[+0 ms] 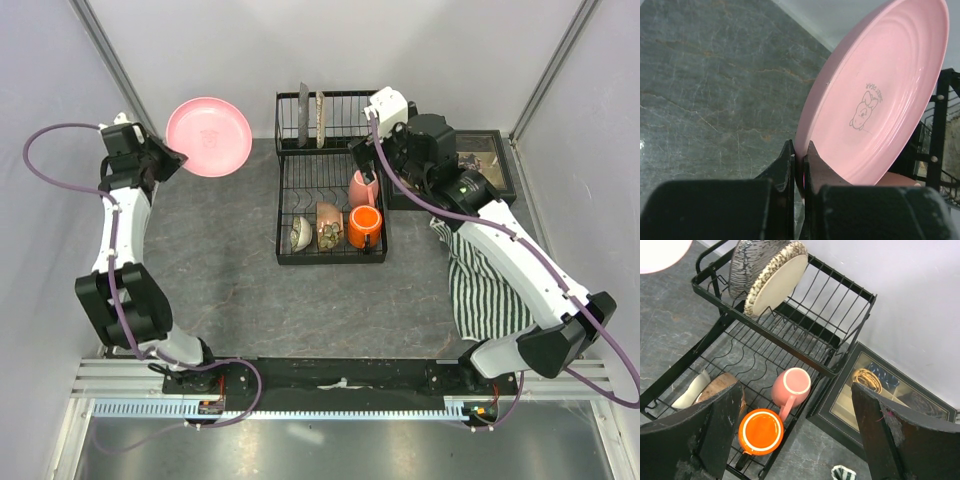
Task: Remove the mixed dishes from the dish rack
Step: Place the plate at the center of the board, then pick up the plate from the dish rack.
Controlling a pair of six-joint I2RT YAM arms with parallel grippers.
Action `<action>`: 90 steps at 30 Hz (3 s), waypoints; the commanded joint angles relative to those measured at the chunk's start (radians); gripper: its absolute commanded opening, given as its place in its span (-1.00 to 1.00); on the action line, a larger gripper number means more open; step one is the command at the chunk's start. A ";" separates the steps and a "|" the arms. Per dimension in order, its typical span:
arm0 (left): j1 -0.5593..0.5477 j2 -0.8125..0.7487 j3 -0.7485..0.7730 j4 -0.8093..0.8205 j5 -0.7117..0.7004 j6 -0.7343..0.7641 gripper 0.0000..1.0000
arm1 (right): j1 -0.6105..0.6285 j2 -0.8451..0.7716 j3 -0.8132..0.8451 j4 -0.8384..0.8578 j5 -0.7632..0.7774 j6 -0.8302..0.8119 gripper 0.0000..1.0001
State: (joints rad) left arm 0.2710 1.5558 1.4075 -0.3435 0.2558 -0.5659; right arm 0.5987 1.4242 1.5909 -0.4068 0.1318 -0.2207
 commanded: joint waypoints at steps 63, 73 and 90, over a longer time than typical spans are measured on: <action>0.086 0.294 -0.125 0.032 0.045 -0.080 0.98 | -0.054 0.212 0.158 0.079 0.152 0.089 0.95; 0.071 0.086 -0.156 -0.018 0.039 0.083 0.99 | -0.022 0.452 0.466 0.062 0.147 0.271 0.81; -0.004 -0.092 -0.193 -0.026 -0.053 0.231 0.99 | 0.041 0.574 0.544 0.065 0.153 0.465 0.59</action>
State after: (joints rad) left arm 0.2741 1.5143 1.2137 -0.3733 0.2455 -0.3992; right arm 0.6239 1.9800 2.0842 -0.3603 0.2634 0.2119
